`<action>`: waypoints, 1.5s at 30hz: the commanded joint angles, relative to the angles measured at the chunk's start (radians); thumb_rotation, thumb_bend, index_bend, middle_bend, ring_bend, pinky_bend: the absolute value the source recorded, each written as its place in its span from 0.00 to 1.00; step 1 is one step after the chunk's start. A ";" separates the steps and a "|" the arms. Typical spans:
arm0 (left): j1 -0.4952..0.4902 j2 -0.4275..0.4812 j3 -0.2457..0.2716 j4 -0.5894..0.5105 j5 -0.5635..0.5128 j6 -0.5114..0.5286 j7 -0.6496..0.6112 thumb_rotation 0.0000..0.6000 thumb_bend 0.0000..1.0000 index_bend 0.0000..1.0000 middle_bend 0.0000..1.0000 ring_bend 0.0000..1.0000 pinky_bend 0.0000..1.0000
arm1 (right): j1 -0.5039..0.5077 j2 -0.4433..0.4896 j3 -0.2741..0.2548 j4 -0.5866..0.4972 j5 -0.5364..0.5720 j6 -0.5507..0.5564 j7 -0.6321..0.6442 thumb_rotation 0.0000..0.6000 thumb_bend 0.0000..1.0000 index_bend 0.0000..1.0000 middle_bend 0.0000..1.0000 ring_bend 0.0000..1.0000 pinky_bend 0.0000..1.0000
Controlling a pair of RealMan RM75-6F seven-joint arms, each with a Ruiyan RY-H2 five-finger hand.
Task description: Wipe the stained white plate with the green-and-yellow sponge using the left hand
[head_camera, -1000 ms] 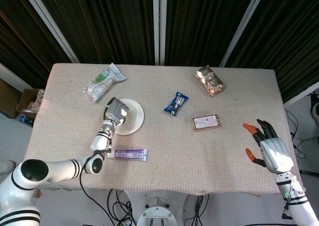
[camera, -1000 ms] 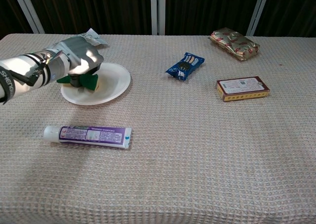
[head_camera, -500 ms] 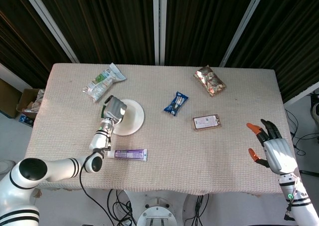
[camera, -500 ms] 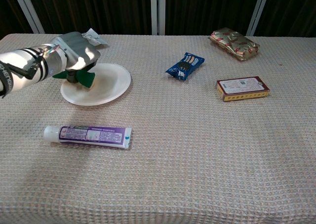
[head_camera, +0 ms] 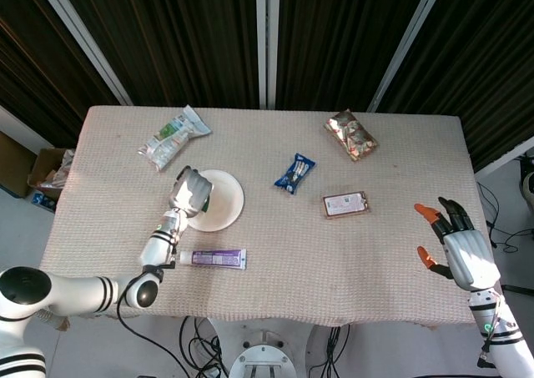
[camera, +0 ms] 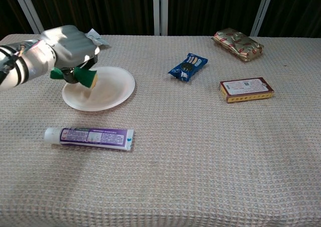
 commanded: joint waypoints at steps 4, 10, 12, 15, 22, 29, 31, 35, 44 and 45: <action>0.154 0.120 0.069 -0.161 0.156 0.158 -0.168 1.00 0.31 0.62 0.58 0.49 0.49 | 0.000 -0.004 -0.004 0.003 -0.013 0.001 0.003 1.00 0.27 0.16 0.22 0.00 0.08; 0.246 0.119 0.080 -0.119 0.123 0.169 -0.256 1.00 0.31 0.58 0.54 0.45 0.44 | -0.002 -0.002 -0.008 0.002 -0.027 0.008 0.005 1.00 0.27 0.16 0.22 0.00 0.08; 0.266 0.113 0.073 -0.100 0.102 0.158 -0.284 1.00 0.31 0.56 0.52 0.43 0.40 | -0.004 -0.001 -0.009 0.002 -0.029 0.011 0.006 1.00 0.27 0.16 0.22 0.00 0.08; 0.286 0.106 0.062 -0.077 0.081 0.134 -0.316 1.00 0.29 0.45 0.41 0.34 0.34 | -0.005 0.000 -0.009 0.002 -0.029 0.012 0.007 1.00 0.27 0.16 0.22 0.00 0.08; 0.330 0.124 0.004 -0.160 0.085 0.115 -0.454 1.00 0.13 0.12 0.13 0.17 0.21 | -0.008 0.003 -0.006 0.002 -0.030 0.018 0.012 1.00 0.27 0.16 0.22 0.00 0.08; 0.424 0.277 -0.014 -0.345 0.189 0.258 -0.554 1.00 0.11 0.10 0.10 0.15 0.19 | -0.019 0.017 -0.003 0.009 -0.019 0.033 0.034 1.00 0.27 0.16 0.22 0.00 0.08; 0.459 0.318 -0.012 -0.342 0.231 0.312 -0.583 1.00 0.11 0.10 0.10 0.15 0.18 | -0.023 0.021 -0.002 0.014 -0.010 0.034 0.049 1.00 0.27 0.16 0.22 0.00 0.08; 0.546 0.383 0.004 -0.243 0.334 0.388 -0.732 1.00 0.10 0.15 0.12 0.15 0.18 | -0.034 0.029 0.000 0.031 0.010 0.039 0.086 1.00 0.27 0.16 0.21 0.00 0.08; 0.733 0.449 0.099 -0.179 0.504 0.500 -0.940 1.00 0.10 0.18 0.15 0.15 0.17 | -0.060 0.030 -0.014 0.035 0.007 0.057 0.108 1.00 0.27 0.16 0.21 0.00 0.08; 0.747 0.448 0.108 -0.181 0.518 0.511 -0.938 1.00 0.10 0.18 0.15 0.15 0.17 | -0.062 0.030 -0.017 0.034 0.007 0.056 0.113 1.00 0.27 0.16 0.21 0.00 0.08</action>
